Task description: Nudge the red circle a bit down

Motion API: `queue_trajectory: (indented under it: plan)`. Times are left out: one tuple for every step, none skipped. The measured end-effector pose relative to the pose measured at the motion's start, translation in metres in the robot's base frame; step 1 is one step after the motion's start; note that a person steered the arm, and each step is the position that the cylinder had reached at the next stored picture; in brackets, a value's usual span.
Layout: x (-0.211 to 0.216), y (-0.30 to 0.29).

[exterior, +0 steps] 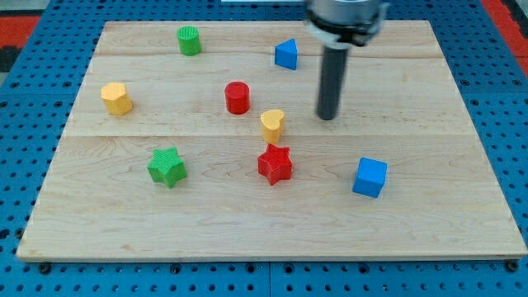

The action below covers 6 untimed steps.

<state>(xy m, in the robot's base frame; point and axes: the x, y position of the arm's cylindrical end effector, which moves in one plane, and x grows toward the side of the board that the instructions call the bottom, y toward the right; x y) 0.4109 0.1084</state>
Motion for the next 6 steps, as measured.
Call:
queue_trajectory:
  plan:
    - [0.013,-0.065]
    - [0.008,-0.086]
    - [-0.033,-0.073]
    - [-0.065,-0.104]
    - [-0.081,-0.153]
    - [-0.091,-0.185]
